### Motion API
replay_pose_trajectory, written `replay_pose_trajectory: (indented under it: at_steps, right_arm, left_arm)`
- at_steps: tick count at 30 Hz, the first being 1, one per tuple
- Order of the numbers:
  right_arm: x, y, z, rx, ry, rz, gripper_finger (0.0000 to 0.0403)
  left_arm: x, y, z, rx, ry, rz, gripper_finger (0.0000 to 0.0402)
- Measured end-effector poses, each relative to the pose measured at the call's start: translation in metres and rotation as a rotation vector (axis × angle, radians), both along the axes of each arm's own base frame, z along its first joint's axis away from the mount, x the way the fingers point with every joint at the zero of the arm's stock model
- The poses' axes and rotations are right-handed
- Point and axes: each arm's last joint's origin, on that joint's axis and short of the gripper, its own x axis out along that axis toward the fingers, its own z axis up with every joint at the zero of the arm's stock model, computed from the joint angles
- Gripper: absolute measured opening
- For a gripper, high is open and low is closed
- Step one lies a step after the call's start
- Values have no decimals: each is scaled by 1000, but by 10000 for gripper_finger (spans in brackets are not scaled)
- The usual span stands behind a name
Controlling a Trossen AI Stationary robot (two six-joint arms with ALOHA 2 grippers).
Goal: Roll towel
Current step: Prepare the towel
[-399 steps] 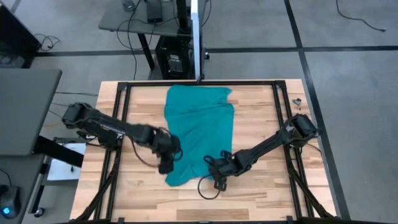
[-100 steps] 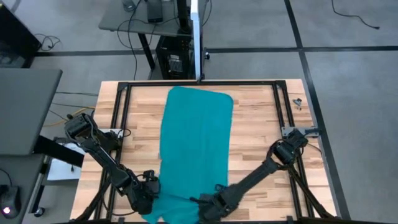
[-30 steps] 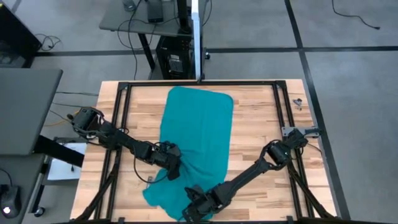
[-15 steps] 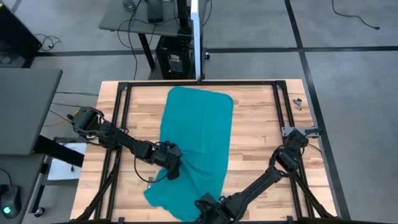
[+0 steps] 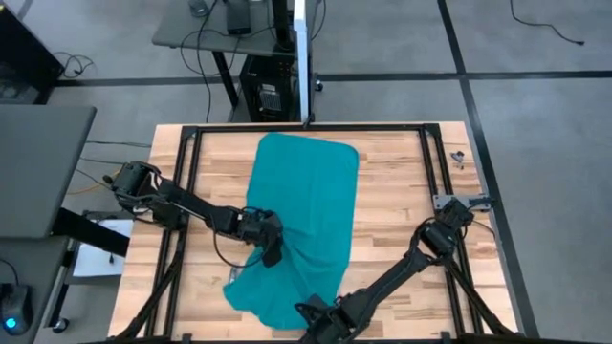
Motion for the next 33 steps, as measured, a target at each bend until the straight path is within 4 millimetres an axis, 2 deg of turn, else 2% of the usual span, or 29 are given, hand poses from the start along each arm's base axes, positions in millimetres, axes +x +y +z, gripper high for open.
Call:
replay_pose_trajectory:
  at_steps: [6,12,18,24,25,29,33]
  right_arm:
    - [18,-24,1,-66,-47,67,123]
    - [18,-29,-1,-64,-9,99,123]
    - [12,-23,-2,-68,8,122,110]
    - [13,-15,1,-27,-43,199,15]
    - [13,-14,2,-24,-51,209,9]
    - [12,-7,8,-13,-69,235,2]
    - [11,9,24,-4,-174,349,1]
  left_arm:
    - [1,1,0,-2,4,-13,95]
    - [1,1,0,0,4,-17,95]
    - [1,2,0,7,5,-27,95]
    - [3,7,1,-7,2,-11,95]
    - [3,8,1,-7,2,-8,95]
    - [4,12,1,13,-3,17,95]
    - [4,15,1,10,-3,25,95]
